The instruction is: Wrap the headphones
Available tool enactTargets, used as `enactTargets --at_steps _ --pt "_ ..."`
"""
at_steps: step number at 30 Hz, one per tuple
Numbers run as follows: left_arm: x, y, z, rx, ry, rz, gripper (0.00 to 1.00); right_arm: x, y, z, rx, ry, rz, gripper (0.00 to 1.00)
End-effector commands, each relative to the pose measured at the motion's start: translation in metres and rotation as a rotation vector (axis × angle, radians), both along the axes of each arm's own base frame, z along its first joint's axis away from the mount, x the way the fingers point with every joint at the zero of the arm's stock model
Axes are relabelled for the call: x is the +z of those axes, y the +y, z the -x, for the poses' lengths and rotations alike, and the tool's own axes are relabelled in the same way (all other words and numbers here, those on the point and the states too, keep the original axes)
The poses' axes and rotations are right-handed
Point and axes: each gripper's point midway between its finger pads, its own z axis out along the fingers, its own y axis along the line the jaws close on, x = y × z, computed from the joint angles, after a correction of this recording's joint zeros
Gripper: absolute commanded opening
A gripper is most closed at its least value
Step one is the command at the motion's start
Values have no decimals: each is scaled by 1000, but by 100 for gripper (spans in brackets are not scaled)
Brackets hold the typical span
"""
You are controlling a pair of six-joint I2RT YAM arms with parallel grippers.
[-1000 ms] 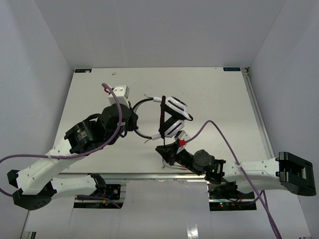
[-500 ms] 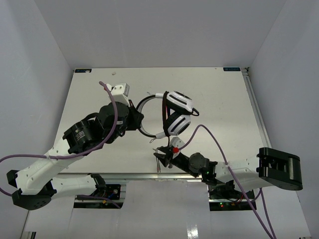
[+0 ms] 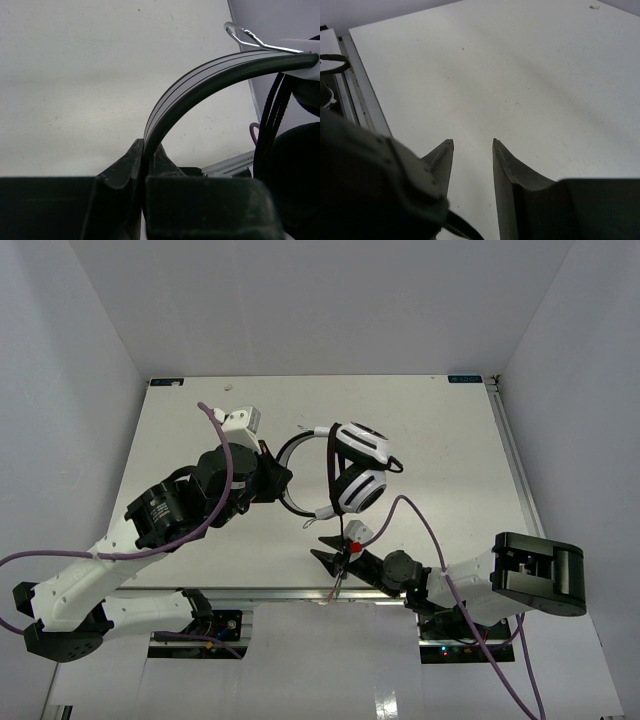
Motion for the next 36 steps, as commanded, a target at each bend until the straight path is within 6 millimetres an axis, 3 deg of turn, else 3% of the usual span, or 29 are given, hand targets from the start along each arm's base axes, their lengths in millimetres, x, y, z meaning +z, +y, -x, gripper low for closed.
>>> enactTargets --at_steps 1,8,15,19,23,26,28,31,36 --pt "62 -5 3 -11 -83 223 0 19 -5 -6 -25 -35 -115 42" --pt "67 5 5 8 -103 229 0 15 -10 -3 -14 -36 -143 39" --pt "70 10 9 -9 -118 222 0 10 -18 0 -6 -36 -140 8" --pt "79 6 20 -106 -155 200 0 11 -28 -4 -31 -37 -146 8" --pt "81 4 42 -273 -182 111 0 23 -51 -17 -59 -7 -216 8" --pt "83 -1 59 -386 -207 116 0 5 -67 -30 -69 70 -187 8" --pt "88 -7 78 -509 -233 147 0 21 -62 -34 -29 70 -210 8" --pt "82 -21 103 -690 -228 147 0 27 -57 -40 -1 79 -174 8" --pt "67 -36 122 -871 -232 117 0 54 -42 -34 105 62 -146 8"
